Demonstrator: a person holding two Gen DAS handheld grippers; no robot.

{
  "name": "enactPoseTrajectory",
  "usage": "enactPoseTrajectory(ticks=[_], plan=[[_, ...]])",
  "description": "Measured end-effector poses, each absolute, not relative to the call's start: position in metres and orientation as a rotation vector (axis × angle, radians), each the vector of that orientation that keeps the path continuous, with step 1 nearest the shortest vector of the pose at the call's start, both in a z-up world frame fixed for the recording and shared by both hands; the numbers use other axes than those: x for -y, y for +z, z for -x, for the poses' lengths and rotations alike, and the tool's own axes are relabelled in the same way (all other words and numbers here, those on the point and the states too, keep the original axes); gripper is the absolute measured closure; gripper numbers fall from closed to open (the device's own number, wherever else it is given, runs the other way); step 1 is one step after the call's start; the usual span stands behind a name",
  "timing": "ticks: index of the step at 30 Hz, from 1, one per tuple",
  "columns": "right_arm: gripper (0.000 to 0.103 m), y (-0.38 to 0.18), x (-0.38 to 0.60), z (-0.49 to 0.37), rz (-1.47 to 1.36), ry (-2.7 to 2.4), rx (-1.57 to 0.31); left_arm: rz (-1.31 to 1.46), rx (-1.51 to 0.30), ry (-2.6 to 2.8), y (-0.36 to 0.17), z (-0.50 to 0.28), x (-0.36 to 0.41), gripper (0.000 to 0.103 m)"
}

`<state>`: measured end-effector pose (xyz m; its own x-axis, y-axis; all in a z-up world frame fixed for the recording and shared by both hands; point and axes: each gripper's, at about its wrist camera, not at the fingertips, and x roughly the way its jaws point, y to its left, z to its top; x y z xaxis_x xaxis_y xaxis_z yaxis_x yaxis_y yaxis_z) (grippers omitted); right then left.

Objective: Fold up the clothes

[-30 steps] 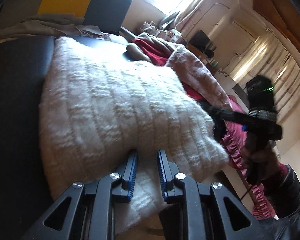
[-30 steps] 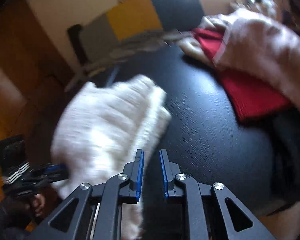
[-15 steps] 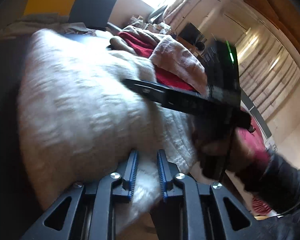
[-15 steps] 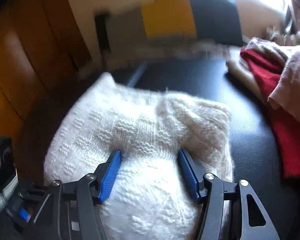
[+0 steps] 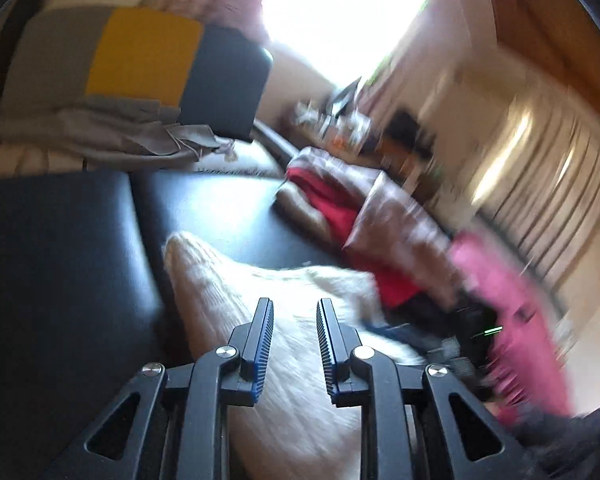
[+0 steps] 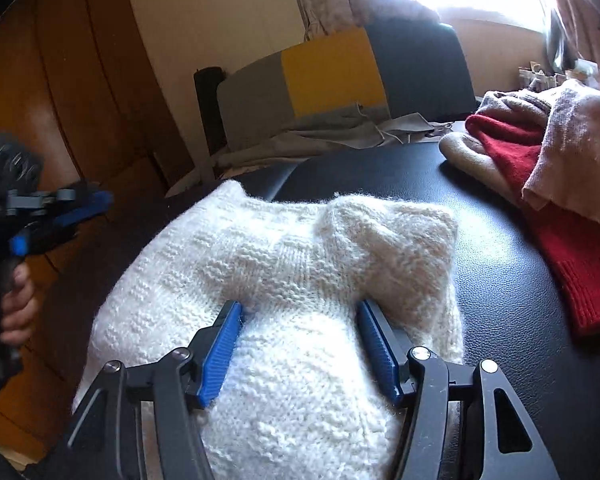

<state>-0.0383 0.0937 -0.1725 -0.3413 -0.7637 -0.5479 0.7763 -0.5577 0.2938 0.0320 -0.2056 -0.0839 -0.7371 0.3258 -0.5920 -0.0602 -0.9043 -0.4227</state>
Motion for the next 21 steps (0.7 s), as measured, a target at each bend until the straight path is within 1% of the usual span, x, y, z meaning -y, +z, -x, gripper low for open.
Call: enactPoseTrajectory(ticks=[4,5,6,9,11,12,14,18,21], plan=[[0.04,-0.173,-0.097,0.04,-0.8,-1.985,0.008,1.299,0.418,2.65,-0.123,0.024,0.201,0.081],[0.04,-0.174,-0.098,0.041,-0.798,-1.98,0.017,1.37,0.412,2.621,-0.137,0.037,0.201,0.081],[0.04,-0.174,-0.098,0.041,-0.796,-1.977,0.022,1.41,0.446,2.587,-0.15,0.044,0.205,0.079],[0.04,-0.175,-0.094,0.043,-0.795,-1.981,0.023,1.405,0.525,2.579,-0.157,0.048,0.21,0.08],[0.04,-0.175,-0.092,0.046,-0.797,-1.979,0.034,1.391,0.481,2.616,-0.157,0.046,0.205,0.079],[0.04,-0.176,-0.091,0.046,-0.795,-1.979,0.034,1.378,0.493,2.631,-0.158,0.045,0.205,0.079],[0.04,-0.176,-0.09,0.047,-0.791,-1.978,0.032,1.35,0.555,2.65,-0.159,0.044,0.208,0.08],[0.04,-0.176,-0.088,0.047,-0.784,-1.978,0.028,1.287,0.647,2.709,-0.143,0.029,0.218,0.079],[0.04,-0.176,-0.089,0.045,-0.773,-1.979,0.017,1.141,0.792,2.767,-0.121,-0.006,0.228,0.079]])
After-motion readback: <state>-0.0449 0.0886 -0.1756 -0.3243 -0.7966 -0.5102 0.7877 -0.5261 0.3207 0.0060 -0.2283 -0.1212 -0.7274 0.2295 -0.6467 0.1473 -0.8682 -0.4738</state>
